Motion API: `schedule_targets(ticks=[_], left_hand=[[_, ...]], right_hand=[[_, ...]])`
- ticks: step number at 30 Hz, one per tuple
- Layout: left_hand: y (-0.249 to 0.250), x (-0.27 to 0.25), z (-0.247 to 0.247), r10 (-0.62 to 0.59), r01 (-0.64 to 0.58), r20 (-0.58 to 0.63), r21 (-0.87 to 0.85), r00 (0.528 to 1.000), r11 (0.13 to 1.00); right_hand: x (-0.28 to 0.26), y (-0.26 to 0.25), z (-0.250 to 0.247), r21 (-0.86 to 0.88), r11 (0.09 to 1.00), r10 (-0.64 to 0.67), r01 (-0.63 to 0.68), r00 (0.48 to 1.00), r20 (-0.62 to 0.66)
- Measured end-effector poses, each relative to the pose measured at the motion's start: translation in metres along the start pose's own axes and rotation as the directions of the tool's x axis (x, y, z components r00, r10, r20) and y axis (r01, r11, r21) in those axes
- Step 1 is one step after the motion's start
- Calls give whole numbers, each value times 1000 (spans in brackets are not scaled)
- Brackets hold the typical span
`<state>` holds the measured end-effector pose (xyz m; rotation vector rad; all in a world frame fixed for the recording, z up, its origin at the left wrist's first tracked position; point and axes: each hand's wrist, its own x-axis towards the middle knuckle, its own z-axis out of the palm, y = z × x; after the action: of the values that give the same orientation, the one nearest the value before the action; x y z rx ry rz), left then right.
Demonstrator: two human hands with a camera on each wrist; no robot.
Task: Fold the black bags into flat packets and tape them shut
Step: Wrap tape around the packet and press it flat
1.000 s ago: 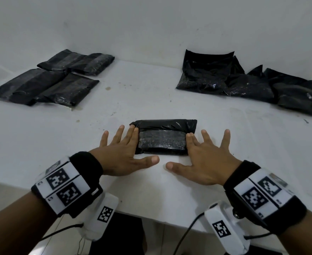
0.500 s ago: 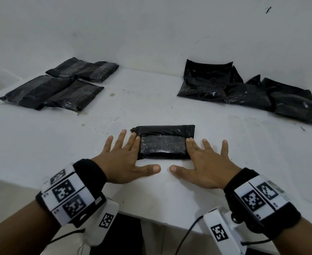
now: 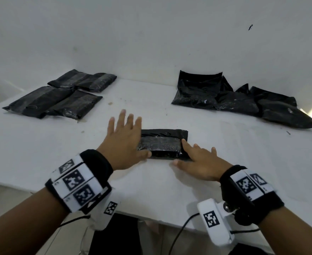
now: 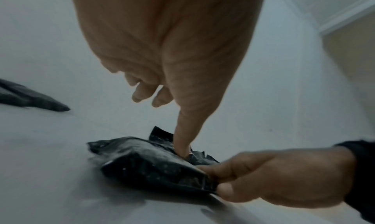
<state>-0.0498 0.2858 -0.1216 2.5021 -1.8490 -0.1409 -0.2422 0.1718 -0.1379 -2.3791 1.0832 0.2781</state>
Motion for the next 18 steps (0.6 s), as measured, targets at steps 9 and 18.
schedule_targets(ticks=[9,18], left_hand=[[65,36,12,307,-291,-35,231,951,929],[54,57,-13,196,-234,-211,-177,958,956]], right_hand=[[-4,15,-13,184,976,-89,120,982,-166],[-5,41,-15,322,938,-9,129,937,-350]])
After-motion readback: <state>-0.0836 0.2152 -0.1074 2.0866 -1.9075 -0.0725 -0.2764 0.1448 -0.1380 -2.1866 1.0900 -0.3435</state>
